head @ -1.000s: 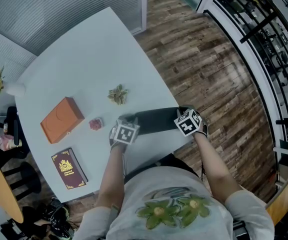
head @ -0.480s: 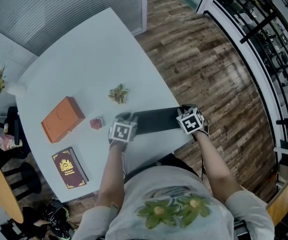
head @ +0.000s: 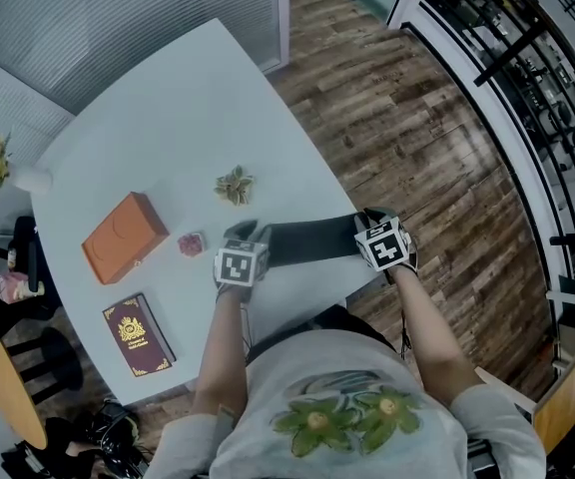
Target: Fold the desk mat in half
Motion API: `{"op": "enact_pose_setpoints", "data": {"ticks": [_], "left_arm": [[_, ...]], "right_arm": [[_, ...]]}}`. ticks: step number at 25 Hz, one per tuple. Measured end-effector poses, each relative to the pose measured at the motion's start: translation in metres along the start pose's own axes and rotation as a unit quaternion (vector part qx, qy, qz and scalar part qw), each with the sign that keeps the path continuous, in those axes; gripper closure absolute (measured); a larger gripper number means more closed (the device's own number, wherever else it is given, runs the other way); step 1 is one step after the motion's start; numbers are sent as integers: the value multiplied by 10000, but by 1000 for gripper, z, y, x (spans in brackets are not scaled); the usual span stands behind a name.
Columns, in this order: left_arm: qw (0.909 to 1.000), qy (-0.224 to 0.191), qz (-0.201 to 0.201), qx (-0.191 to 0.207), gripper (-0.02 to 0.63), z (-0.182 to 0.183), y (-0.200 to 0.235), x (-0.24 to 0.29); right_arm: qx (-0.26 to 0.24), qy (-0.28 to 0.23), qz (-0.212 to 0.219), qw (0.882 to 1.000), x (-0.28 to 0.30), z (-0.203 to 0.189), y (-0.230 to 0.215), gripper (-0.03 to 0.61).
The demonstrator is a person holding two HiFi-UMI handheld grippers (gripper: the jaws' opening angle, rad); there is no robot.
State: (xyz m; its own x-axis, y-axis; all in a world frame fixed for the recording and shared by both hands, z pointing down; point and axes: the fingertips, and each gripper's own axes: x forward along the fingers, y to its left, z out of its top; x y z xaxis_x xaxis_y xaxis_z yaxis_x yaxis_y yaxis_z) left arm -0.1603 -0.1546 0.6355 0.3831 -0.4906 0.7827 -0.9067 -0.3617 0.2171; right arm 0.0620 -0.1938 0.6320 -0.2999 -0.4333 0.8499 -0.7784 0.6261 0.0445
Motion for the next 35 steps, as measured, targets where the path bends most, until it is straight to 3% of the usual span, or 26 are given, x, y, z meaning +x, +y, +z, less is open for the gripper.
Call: {"op": "enact_pose_setpoints", "data": {"ticks": [20,35], "left_arm": [[9991,-394,117,38,512,1,-9,-28],[9933,-1152,-3,85,515,27,-61,-77]], "right_arm": [[392,-623,-129,9972,-46,11,10,486],[482,-1408,35,9889,-104,32,48,488]]}}
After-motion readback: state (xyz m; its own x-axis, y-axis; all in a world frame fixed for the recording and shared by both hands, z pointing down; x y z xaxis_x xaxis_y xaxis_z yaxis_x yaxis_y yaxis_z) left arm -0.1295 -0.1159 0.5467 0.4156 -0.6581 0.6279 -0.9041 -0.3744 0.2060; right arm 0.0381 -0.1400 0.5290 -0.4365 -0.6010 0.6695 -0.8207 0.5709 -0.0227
